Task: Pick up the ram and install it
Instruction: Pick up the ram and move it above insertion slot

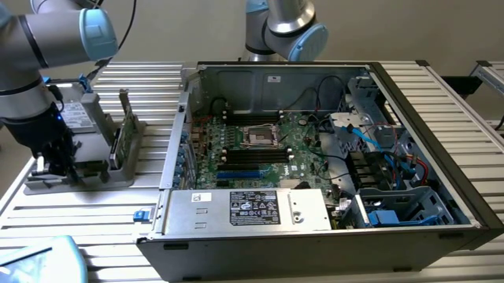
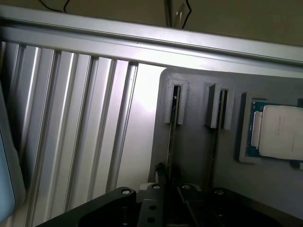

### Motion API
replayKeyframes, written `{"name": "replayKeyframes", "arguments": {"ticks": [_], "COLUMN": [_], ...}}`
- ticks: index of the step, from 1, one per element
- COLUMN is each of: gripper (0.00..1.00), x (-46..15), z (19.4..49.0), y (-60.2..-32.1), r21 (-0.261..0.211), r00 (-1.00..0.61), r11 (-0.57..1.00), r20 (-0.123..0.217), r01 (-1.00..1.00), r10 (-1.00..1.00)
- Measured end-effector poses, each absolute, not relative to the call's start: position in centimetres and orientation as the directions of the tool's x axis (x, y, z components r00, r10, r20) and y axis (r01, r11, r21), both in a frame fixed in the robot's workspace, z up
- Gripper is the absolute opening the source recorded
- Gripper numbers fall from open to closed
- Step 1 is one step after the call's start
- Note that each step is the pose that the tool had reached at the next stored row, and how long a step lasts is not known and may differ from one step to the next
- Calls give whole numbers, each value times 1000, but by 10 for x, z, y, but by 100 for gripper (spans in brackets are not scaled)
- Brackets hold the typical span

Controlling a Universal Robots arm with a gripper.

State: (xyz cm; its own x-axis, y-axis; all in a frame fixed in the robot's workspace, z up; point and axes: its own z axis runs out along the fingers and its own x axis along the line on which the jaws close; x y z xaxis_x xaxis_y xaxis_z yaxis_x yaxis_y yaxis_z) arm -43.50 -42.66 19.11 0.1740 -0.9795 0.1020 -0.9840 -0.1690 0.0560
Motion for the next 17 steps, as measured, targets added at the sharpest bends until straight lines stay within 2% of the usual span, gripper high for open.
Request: {"name": "replayKeyframes", "arguments": {"ticks": [17], "gripper": [14], "x": [-435], "z": [197], "y": [-426], "r21": [56], "r00": [174], "r11": [-169], "r20": [101], "r01": [-984], "r10": [-980]}}
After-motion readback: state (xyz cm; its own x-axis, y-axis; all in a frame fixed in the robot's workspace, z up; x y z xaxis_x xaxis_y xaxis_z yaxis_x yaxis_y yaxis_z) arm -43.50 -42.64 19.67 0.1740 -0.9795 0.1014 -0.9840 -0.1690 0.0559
